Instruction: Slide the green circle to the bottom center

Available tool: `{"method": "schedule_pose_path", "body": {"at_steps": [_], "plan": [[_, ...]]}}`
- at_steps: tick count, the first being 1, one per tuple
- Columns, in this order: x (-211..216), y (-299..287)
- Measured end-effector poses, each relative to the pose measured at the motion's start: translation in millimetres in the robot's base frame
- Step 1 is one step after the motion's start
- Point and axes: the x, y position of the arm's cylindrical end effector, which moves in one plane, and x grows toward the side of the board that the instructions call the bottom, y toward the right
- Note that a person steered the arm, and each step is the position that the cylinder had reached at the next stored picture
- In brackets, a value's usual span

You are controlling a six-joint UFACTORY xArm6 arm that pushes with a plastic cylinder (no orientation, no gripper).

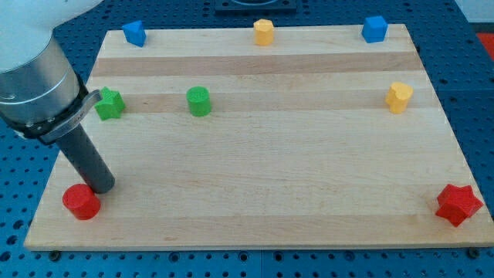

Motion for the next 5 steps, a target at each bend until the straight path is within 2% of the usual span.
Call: {"method": "schedule_pose_path", "body": {"at_steps": [3, 5], "plan": [[9.8, -12.8], [-1.9, 6.9]]}}
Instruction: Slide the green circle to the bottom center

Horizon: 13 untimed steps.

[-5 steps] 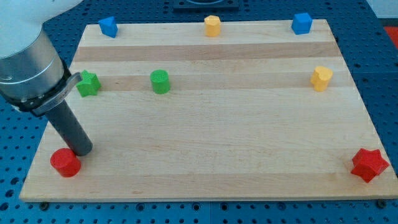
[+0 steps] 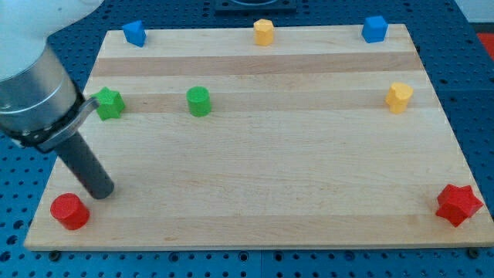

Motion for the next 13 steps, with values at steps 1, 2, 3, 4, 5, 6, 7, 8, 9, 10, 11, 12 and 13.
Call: {"method": "schedule_pose_path", "body": {"at_steps": [1, 2, 3, 4, 5, 6, 7, 8, 9, 10, 11, 12, 13], "plan": [[-28.4, 11.0], [-57.9, 25.3], [-88.3, 44.8], [-122.6, 62.7], [-159.3, 75.0], [-179.5, 90.1], [-167.1, 114.2], [-143.8, 138.7], [-116.2, 158.8], [-92.2, 171.5], [-71.7, 180.1], [-53.7, 187.4], [-37.6, 196.8]]}}
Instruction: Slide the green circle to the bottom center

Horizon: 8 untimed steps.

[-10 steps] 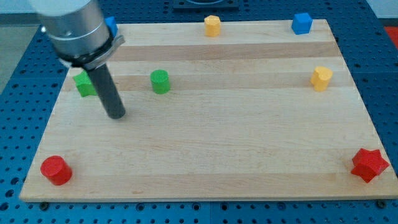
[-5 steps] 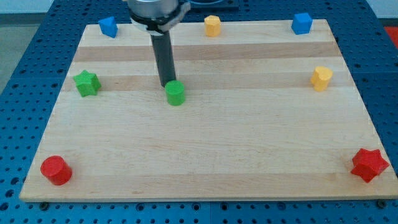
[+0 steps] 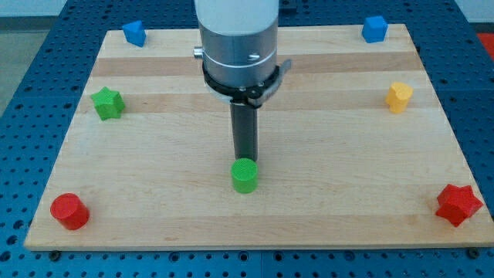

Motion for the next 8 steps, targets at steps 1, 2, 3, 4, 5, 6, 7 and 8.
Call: {"method": "schedule_pose_path", "body": {"at_steps": [1, 2, 3, 4, 5, 6, 7, 8], "plan": [[11.9, 9.3], [22.4, 16.9], [36.7, 23.0], [48.5, 24.8], [49.4, 24.8], [36.4, 24.2], [-11.3, -10.1], [-7.3, -51.5]]}}
